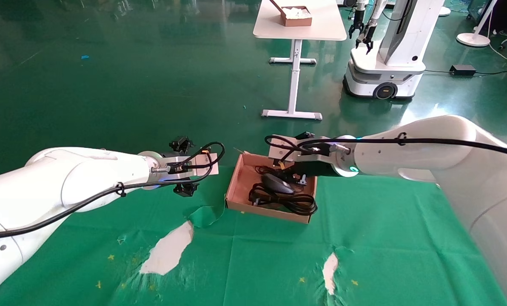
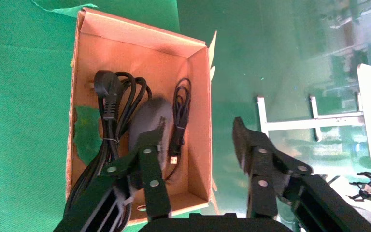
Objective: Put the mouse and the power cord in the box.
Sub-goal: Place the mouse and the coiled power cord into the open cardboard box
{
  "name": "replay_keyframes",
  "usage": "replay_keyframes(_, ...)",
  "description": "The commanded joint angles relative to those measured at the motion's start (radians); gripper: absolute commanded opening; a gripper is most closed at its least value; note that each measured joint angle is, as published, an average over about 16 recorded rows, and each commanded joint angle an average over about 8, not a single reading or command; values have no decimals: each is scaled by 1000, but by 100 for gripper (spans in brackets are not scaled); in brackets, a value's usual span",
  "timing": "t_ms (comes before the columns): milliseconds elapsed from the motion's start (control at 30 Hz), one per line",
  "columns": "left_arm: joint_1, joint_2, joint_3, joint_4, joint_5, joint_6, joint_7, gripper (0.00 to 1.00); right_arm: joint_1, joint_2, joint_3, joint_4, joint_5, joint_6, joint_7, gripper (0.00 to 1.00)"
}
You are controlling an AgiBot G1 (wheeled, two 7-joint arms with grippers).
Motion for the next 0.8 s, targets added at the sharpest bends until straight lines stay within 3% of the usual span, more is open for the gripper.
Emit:
replay_keyframes(33, 0, 0, 0, 0, 0, 0, 0, 100, 2, -2, 0, -2, -3, 1, -1, 100)
replay_keyframes(233, 0, -1, 0, -2, 0, 0, 0, 100, -34, 41, 27, 50, 58, -39, 15, 100)
replay_keyframes(800, 0, -2, 1, -5, 2, 0, -4, 100, -217, 255, 160, 304, 364, -234, 99, 100)
